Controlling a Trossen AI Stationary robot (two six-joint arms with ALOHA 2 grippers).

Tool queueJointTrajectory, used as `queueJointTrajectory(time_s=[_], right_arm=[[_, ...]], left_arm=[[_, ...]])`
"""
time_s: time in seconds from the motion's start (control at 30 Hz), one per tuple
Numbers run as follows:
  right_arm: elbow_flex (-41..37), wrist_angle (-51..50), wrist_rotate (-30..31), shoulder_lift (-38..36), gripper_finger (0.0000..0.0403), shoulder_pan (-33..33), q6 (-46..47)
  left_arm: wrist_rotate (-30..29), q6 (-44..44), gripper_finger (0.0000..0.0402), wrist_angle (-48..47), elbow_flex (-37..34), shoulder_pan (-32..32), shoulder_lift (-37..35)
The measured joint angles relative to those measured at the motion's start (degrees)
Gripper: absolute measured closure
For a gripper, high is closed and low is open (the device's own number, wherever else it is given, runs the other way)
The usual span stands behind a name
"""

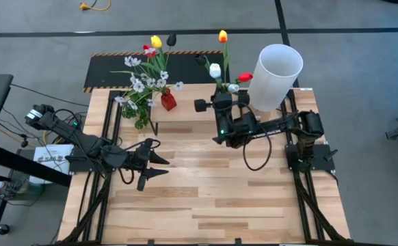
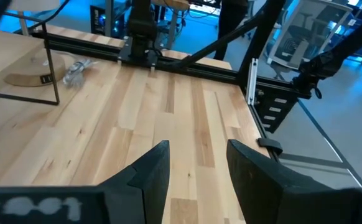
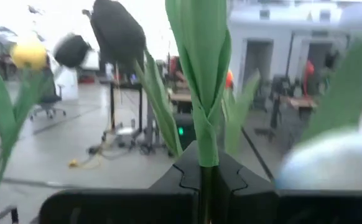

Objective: Pick and place flowers into a vace then onto a shelf
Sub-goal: Put the white flower into the yellow vase on the shelf

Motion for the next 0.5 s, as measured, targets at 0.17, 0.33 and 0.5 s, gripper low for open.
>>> queueJointTrajectory(time_s=[0.17,0.33,0.5], right_arm=[[0.4,-1.2,-3.8,0.0,0.0403,-1.5,-0.6],[0.4,-1.4,-5.7,0.1,0.0403,-3.6,-3.3],[0.4,-1.4,-5.7,0.1,0.0403,-5.4,-4.9]], left_arm=[[-0.4,0.0,0.0253,0.0,0.0,0.0,0.0],[-0.4,0.8,0.0253,-0.2,0.0,0.0,0.0],[-0.4,2.1,0.0253,-0.2,0.0,0.0,0.0]])
